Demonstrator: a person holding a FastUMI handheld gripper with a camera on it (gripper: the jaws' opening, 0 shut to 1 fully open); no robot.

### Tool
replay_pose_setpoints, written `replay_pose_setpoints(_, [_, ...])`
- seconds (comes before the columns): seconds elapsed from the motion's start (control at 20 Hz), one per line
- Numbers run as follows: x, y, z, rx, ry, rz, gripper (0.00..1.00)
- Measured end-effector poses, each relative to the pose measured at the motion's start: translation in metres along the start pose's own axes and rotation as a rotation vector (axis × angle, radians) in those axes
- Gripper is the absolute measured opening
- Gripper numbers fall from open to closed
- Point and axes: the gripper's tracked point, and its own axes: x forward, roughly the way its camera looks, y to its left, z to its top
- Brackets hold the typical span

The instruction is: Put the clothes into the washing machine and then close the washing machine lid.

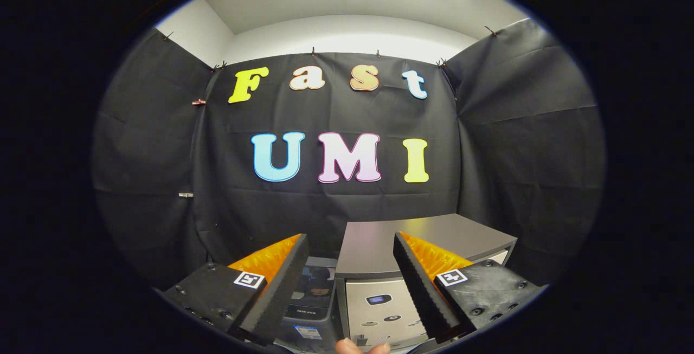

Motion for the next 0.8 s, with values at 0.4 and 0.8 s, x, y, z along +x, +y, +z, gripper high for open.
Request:
replay_pose_setpoints(0.4, [-0.0004, 0.0030, -0.0056, -0.018, 0.011, -0.004, 0.99])
replay_pose_setpoints(0.8, [-0.0010, 0.0052, -0.0032, -0.024, 0.005, -0.006, 0.99])
